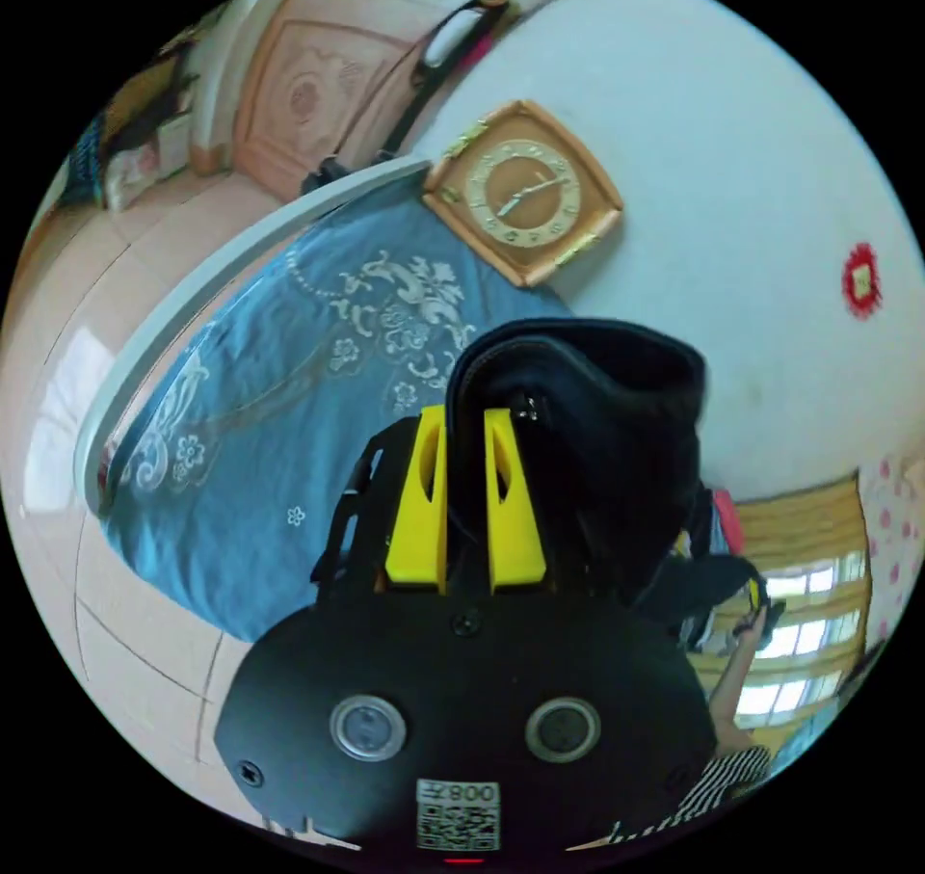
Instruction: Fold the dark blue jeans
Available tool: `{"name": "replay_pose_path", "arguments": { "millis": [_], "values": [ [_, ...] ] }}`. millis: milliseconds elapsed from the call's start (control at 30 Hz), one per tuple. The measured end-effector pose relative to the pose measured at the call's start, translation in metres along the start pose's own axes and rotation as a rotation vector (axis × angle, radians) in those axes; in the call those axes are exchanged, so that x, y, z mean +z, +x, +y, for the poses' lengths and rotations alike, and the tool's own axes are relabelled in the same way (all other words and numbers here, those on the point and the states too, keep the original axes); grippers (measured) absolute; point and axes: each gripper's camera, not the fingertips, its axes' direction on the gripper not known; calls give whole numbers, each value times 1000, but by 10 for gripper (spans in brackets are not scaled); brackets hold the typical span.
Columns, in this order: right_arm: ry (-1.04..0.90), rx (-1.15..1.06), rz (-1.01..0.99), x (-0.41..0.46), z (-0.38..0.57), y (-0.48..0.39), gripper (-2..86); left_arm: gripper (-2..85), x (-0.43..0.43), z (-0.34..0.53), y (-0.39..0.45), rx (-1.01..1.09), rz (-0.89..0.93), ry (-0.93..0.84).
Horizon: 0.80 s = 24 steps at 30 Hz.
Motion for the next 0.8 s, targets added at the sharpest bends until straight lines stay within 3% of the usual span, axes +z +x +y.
{"name": "replay_pose_path", "arguments": {
  "millis": [67, 133, 200, 433, 533, 633, 700, 800],
  "values": [
    [-72, 36, 25, 28, -17, 20, 3, 39, 29, 13, -1, -131, 43, 60],
    [-163, 22, 152, 62, -33, 33, 4, 38, 48, 25, 8, -120, 54, 58],
    [-172, -9, 99, 77, -38, 42, 4, 40, 66, 40, 20, -62, 70, 19],
    [-122, -87, -73, 78, -39, 75, 3, 90, 180, 123, 109, 156, 482, -396],
    [-99, -123, -96, 69, -46, 81, 3, 93, 228, 132, 147, 209, 380, -470],
    [-110, -167, -80, 66, -51, 86, 3, 88, 253, 142, 175, 175, 425, -459],
    [-114, -176, -86, 68, -52, 93, 3, 94, 255, 157, 203, 284, 388, -456],
    [-112, -167, -117, 73, -53, 109, 3, 113, 257, 193, 250, 540, 180, -461]
  ]
}}
